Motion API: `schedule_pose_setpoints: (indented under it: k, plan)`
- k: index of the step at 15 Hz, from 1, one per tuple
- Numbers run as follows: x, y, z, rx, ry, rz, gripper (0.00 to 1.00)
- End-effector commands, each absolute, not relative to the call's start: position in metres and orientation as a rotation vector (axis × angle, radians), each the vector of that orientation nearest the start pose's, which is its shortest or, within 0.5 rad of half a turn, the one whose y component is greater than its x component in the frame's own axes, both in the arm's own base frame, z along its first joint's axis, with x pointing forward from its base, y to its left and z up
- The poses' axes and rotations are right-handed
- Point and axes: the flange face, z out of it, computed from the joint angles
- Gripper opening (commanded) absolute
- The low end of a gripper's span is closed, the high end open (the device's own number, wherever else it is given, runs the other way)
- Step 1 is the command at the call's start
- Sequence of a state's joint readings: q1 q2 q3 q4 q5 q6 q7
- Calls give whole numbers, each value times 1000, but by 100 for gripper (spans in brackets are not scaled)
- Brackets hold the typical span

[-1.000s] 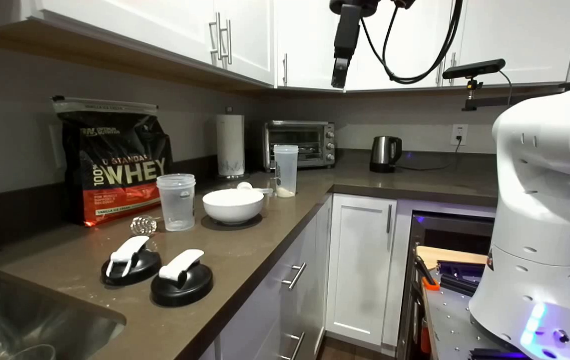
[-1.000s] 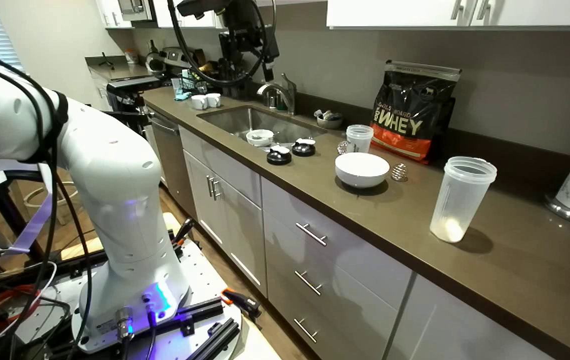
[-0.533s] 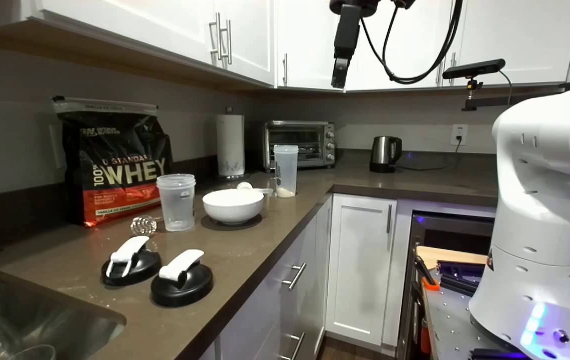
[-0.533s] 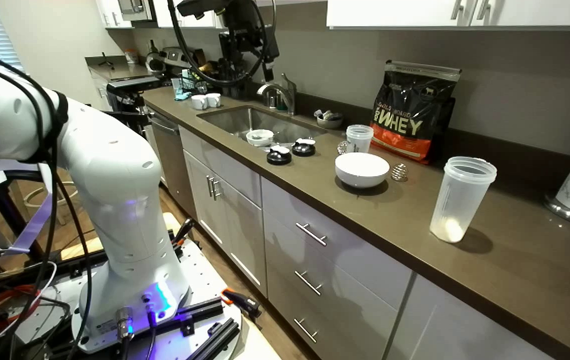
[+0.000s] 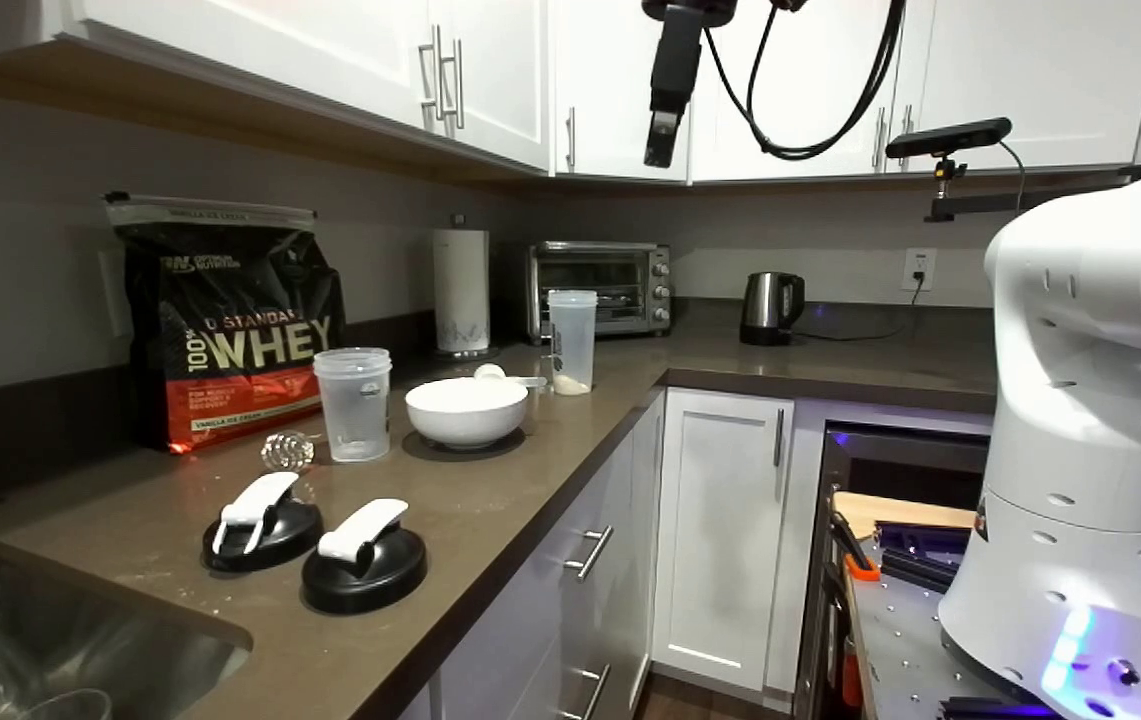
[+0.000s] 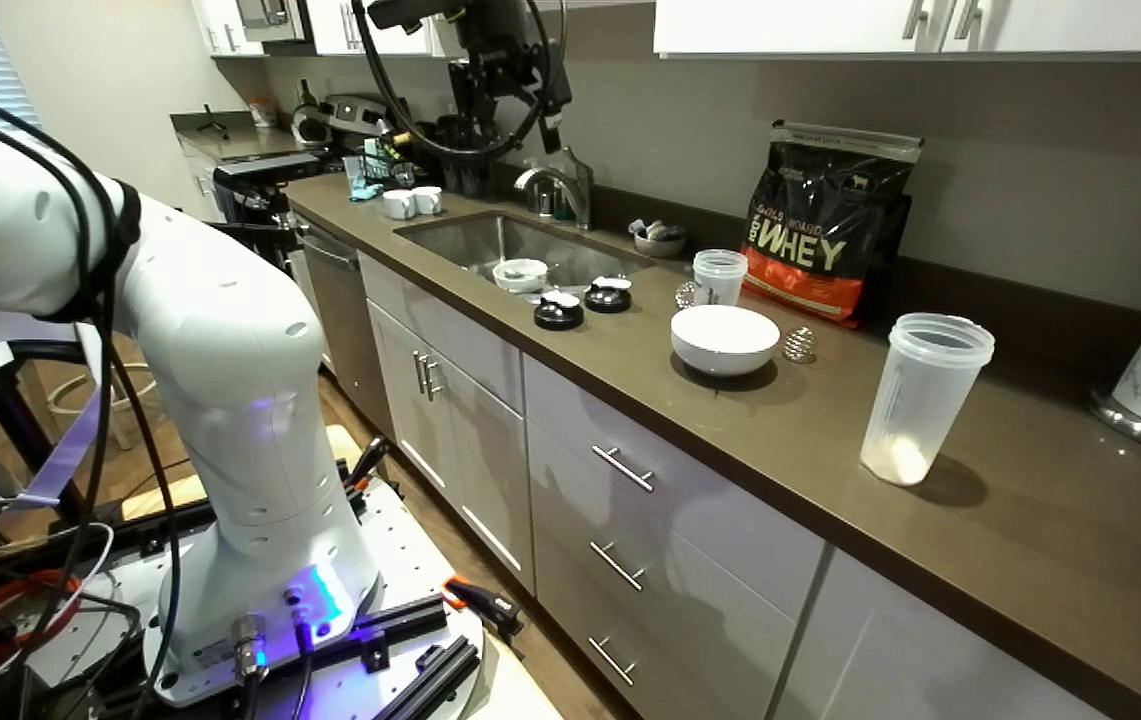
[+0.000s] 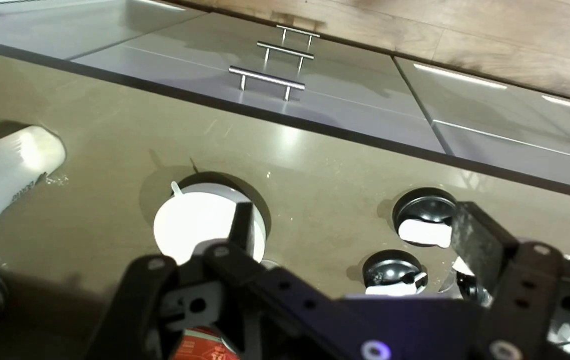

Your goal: Put the metal thing in the bigger cup

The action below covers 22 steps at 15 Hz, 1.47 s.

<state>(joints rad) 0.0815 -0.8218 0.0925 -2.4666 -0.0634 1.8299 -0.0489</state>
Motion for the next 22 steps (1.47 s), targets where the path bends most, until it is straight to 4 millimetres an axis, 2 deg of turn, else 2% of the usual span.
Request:
schedule_pose_setpoints:
  k: [1,7,15,17,18,22]
  plan:
    - [348,59,577,-3248,-408,-319,100]
    - [398,54,582,-3243,-387,-318,100]
    - [457,36,576,-3225,-307,-196,100]
    - [463,34,576,-3222,-306,-185,100]
    - [453,38,571,-3220,-276,-218,100]
    - [462,37,571,-3221,-270,-203,100]
